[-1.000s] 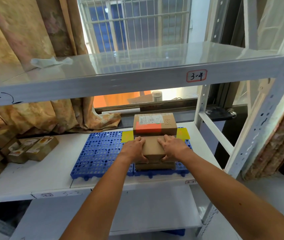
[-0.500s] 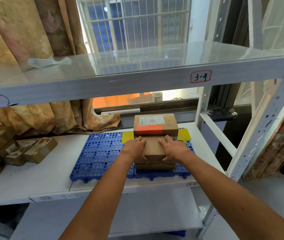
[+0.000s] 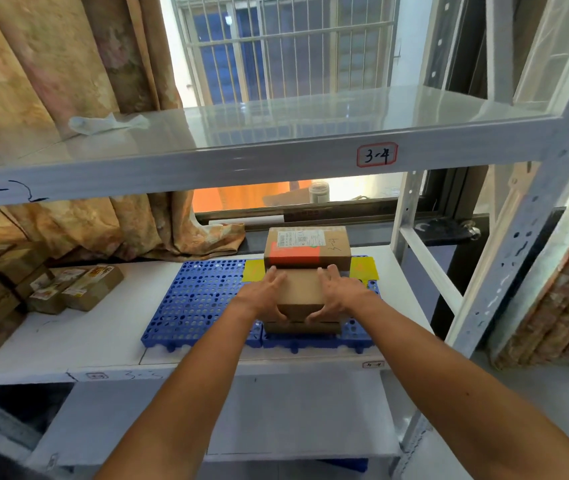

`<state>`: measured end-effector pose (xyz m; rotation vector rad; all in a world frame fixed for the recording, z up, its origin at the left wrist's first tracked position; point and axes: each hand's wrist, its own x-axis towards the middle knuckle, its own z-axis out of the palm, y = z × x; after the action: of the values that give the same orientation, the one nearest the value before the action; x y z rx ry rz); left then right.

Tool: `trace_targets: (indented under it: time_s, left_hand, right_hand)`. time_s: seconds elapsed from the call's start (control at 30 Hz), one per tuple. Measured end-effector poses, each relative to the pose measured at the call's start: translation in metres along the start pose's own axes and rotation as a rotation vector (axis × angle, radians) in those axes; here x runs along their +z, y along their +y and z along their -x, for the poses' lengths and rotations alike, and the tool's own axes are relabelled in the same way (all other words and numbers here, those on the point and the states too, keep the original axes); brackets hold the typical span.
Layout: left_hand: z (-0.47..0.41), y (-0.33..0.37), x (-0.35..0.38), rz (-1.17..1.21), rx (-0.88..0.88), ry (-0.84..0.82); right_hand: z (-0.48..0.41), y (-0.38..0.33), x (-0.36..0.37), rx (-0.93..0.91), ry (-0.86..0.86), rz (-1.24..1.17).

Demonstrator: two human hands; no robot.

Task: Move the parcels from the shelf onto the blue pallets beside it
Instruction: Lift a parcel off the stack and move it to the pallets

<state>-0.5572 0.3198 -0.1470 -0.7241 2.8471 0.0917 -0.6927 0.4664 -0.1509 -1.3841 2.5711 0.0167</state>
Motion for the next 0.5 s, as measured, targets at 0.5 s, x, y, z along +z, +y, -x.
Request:
trace_targets:
  time_s: [0.5]
  left_hand:
    - [0.044, 0.006, -0.049, -0.072, -0.185, -0.012]
  right_hand:
    - [0.042, 0.005, -0.043, -0.015, -0.093, -0.004]
